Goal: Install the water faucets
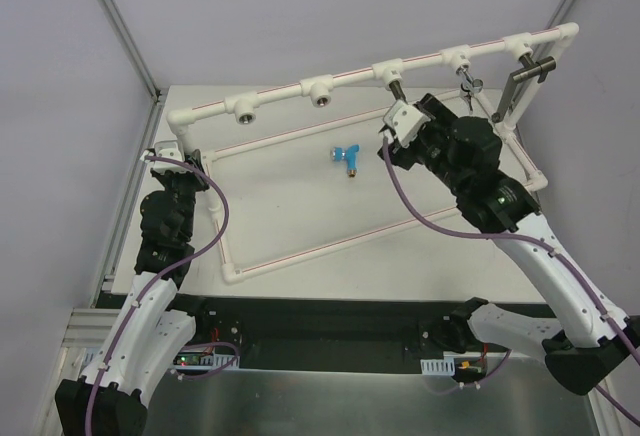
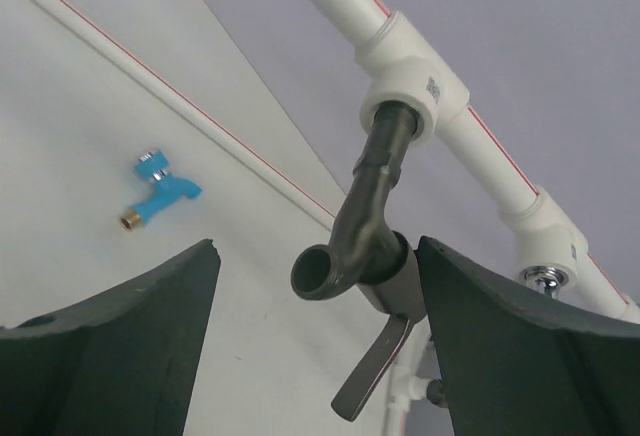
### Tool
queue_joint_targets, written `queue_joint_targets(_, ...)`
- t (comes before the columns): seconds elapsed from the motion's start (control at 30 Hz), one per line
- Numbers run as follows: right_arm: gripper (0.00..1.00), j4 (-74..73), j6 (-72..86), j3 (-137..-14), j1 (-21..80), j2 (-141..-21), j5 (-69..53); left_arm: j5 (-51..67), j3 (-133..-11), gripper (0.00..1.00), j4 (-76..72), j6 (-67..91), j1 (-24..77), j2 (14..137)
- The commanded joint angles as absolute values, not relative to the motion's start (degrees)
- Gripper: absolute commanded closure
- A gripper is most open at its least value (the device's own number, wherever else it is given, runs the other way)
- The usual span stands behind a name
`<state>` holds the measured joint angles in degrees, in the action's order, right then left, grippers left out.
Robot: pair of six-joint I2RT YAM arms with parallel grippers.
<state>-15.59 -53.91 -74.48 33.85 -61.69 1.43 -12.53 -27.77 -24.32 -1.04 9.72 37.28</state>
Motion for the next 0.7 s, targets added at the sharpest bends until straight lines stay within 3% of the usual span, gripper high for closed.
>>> queue_joint_targets(0.0, 0.18, -5.9, -70.0, -67.5, 36.5, -60.6, 13.4, -6.7, -28.6, 1.00, -25.4, 1.3, 11.6, 37.9)
queue_joint_targets(0.23, 0.22, 18.8, -80.8, -57.1, 37.6, -62.0, 19.5, -6.8, -28.6, 1.00, -25.3, 1.3, 11.7, 37.6)
queue_joint_targets(0.4, 0.25, 21.9, -83.8, -56.7, 37.6, -64.7, 20.3, -6.9, -28.6, 1.00, -25.3, 1.1, 11.8, 37.4)
queue_joint_targets(0.6, 0.48, 22.2, -83.3, -57.1, 37.1, -66.6, 21.4, -7.1, -28.6, 1.00, -25.4, 1.0, 11.8, 37.2)
queue_joint_targets(0.67, 0.66, 21.8, -82.2, -57.5, 36.7, -66.9, 21.7, -7.0, -28.6, 1.00, -25.3, 0.9, 11.8, 37.2)
